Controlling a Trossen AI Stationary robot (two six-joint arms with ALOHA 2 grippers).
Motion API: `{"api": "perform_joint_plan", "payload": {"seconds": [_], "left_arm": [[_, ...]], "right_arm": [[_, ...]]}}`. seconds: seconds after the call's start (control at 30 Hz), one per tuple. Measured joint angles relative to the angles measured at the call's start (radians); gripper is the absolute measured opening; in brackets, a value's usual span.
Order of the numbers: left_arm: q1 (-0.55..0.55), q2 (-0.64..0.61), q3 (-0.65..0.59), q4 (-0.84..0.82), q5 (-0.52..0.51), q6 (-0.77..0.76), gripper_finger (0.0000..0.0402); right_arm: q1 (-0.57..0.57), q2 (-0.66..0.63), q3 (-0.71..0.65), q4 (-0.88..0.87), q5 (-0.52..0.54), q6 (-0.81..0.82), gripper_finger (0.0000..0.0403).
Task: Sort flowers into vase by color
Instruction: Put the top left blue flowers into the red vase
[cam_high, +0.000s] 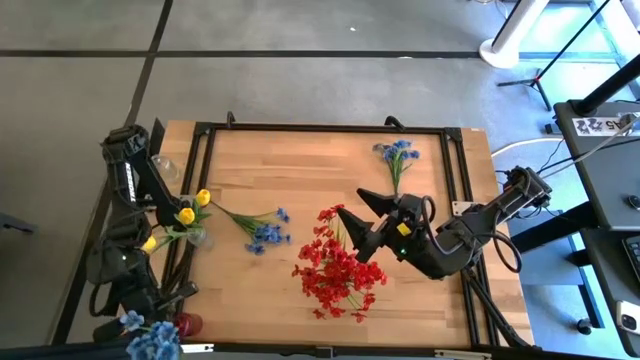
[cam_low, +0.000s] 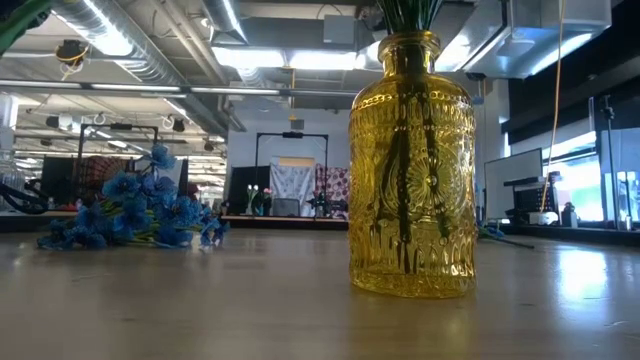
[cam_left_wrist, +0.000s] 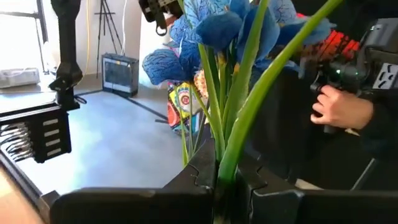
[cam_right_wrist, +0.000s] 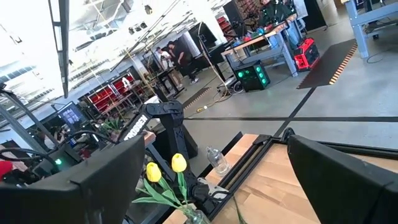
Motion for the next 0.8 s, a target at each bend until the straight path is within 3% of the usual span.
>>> {"api": "perform_joint_plan", "payload": {"seconds": [0.8], "left_arm": [[-0.026, -0.194, -0.217, 0.079, 0.053, -0.012, 0.0008]], "right_arm": [[0.000, 0.000, 0.000, -0.023, 0.090, -0.004, 0.0392]]}}
